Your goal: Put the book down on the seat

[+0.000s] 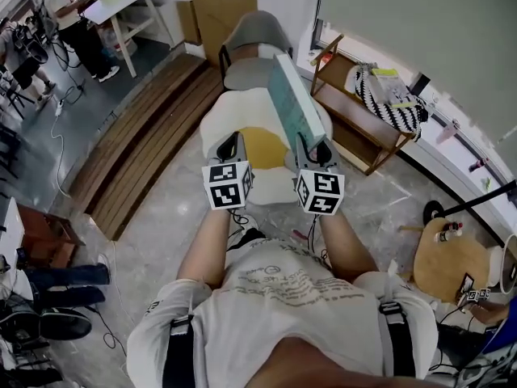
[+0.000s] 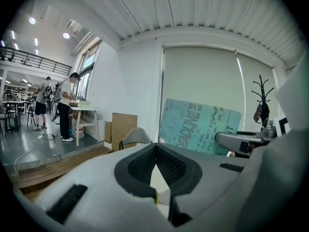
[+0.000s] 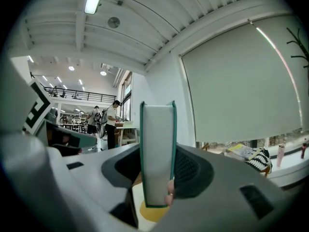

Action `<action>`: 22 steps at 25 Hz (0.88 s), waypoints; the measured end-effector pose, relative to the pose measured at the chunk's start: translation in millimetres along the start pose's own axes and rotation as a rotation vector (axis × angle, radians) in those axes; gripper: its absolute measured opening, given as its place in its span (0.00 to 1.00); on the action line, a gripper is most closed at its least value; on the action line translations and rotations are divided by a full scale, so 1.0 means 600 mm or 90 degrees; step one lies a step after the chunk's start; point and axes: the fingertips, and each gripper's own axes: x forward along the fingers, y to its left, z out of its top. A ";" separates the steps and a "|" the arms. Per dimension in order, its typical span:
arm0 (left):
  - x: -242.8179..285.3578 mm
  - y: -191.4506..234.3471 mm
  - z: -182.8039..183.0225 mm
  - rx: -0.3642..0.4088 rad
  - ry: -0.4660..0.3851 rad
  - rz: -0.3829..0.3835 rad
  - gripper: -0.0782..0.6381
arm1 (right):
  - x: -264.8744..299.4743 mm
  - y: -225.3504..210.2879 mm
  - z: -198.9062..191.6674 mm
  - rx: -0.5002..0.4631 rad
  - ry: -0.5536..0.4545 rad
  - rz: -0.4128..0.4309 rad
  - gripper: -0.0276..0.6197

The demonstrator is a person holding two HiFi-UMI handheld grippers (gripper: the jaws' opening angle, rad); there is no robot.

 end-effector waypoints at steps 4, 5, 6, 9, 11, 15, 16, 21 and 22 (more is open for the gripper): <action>0.057 0.036 0.014 -0.004 0.011 -0.004 0.14 | 0.067 0.000 -0.002 0.004 0.012 -0.003 0.32; 0.071 0.046 0.019 -0.004 0.012 -0.003 0.14 | 0.084 0.002 -0.001 0.006 0.014 -0.001 0.33; 0.084 0.056 0.025 -0.003 0.013 -0.002 0.14 | 0.100 0.003 -0.001 0.008 0.016 0.001 0.33; 0.122 0.079 0.036 0.000 0.016 -0.001 0.14 | 0.148 0.002 0.000 0.011 0.015 0.005 0.32; 0.147 0.095 0.036 -0.002 0.024 -0.001 0.14 | 0.178 0.003 -0.001 0.015 0.016 0.006 0.33; 0.191 0.123 0.038 0.002 0.031 -0.002 0.14 | 0.229 0.004 -0.004 0.019 0.015 0.007 0.32; 0.202 0.129 0.039 0.003 0.032 -0.003 0.14 | 0.241 0.003 -0.005 0.020 0.015 0.006 0.32; 0.252 0.146 0.046 0.005 0.038 -0.018 0.14 | 0.286 -0.005 -0.009 0.027 0.016 -0.004 0.33; 0.262 0.147 0.047 0.001 0.041 -0.022 0.14 | 0.292 -0.010 -0.010 0.029 0.017 -0.009 0.33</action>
